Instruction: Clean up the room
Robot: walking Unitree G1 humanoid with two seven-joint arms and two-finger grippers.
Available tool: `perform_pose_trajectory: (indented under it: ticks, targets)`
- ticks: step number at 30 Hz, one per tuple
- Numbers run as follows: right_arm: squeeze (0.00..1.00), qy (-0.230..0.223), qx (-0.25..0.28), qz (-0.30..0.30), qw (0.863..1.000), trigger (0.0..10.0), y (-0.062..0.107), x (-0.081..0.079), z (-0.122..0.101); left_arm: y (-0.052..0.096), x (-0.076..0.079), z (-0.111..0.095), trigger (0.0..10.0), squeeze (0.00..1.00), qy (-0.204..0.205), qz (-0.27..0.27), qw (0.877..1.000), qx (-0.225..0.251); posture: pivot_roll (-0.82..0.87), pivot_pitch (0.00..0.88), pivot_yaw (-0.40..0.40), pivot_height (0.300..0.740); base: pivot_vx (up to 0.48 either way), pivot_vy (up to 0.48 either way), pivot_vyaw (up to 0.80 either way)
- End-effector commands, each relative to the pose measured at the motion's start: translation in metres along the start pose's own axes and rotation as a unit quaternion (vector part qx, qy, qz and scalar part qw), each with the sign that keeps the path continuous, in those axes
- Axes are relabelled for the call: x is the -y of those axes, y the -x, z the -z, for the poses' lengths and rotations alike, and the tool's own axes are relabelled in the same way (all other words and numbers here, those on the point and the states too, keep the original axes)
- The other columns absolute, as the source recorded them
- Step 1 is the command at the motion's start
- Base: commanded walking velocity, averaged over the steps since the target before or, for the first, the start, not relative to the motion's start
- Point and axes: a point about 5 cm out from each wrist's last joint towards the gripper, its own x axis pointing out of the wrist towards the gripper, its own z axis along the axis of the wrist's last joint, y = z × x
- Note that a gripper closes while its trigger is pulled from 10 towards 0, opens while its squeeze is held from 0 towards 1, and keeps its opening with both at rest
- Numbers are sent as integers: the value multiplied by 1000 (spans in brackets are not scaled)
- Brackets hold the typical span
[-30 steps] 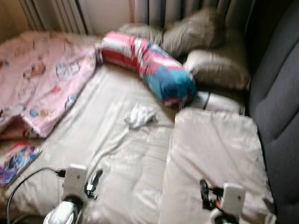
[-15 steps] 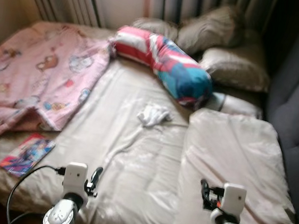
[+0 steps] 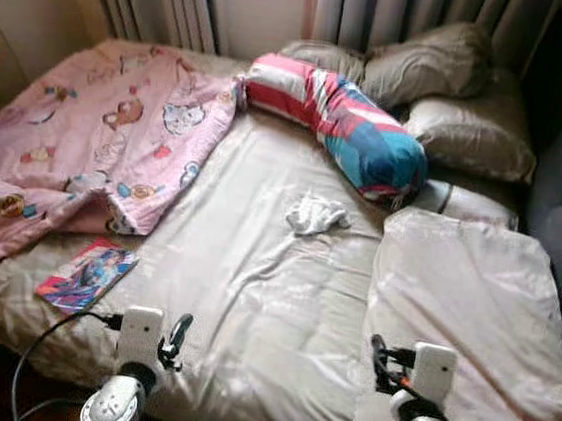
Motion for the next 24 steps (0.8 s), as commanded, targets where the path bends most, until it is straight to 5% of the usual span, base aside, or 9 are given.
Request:
perform_pose_trajectory:
  ticks: [1, 24]
  targets:
    - [0, -6, -17, 17, 1000, 10000, 5, 8, 8, 4, 1, 7, 10000, 0, 9, -1, 1000, -13, -10, 243, 60, 740, -240, 349, 0]
    - [0, -29, -33, 49, 998, 10000, 2, 12, 11, 3, 0, 6, 10000, 0, 7, 0, 1000, -15, -7, 231, 61, 740, 0, 472, -104]
